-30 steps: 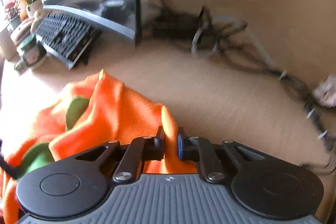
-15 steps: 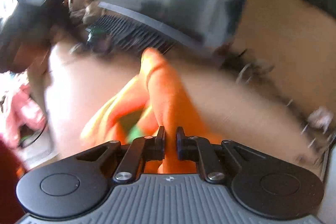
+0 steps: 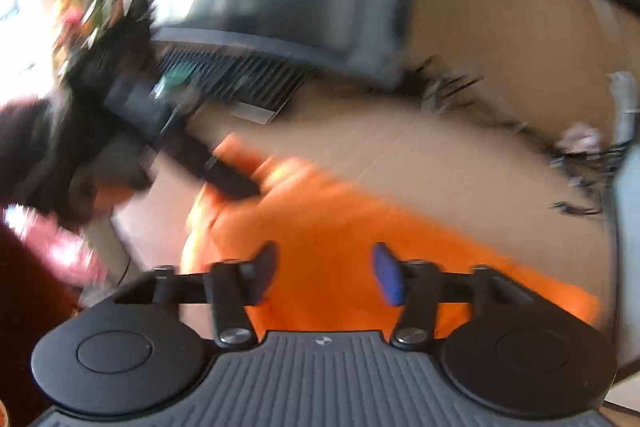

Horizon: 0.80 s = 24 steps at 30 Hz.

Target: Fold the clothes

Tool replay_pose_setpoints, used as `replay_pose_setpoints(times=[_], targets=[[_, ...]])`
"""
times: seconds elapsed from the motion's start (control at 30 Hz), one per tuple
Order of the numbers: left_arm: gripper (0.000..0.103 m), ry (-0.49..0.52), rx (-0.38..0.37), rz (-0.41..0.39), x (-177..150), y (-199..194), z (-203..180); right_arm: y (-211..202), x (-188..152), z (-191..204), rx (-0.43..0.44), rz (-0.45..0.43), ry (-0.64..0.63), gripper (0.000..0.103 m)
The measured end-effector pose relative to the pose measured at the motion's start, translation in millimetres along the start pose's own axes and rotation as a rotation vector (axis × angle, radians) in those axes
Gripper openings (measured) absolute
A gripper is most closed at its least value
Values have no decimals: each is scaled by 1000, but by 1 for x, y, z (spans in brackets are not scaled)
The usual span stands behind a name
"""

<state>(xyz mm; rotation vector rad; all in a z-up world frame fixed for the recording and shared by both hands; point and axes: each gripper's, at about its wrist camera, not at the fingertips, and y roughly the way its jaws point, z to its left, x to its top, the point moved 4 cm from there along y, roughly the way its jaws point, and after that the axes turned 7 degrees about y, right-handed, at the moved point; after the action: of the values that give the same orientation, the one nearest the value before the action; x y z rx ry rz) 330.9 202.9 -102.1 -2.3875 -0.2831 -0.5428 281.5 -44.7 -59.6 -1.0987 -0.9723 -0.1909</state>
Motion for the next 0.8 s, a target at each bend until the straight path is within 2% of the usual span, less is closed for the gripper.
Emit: replay_pose_setpoints(times=[0.07,0.13,0.2,0.27,0.43,0.53,0.63,0.8], targets=[[96,15,0,13,-5,1,-1,11,-12,-10,-46,4,63,71],[96,36,14,34,-11,4,-1,22,-23,-21,-93,9,125,93],[96,58,28,55,-17,7,-1,33,-35,-31,-139,13,188,100],[96,88,45,77,-25,11,-1,44,-47,-41,-185,18,250,103],[100,208,103,91,-43,22,-8,69,-75,-65,-298,27,402,103],[103,219,98,82,-44,26,-9,74,-69,-65,-328,16,445,103],[103,190,71,57,-38,26,-1,80,-68,-63,-358,14,483,103],[103,44,27,7,-23,21,19,77,-69,-61,-370,19,541,103]])
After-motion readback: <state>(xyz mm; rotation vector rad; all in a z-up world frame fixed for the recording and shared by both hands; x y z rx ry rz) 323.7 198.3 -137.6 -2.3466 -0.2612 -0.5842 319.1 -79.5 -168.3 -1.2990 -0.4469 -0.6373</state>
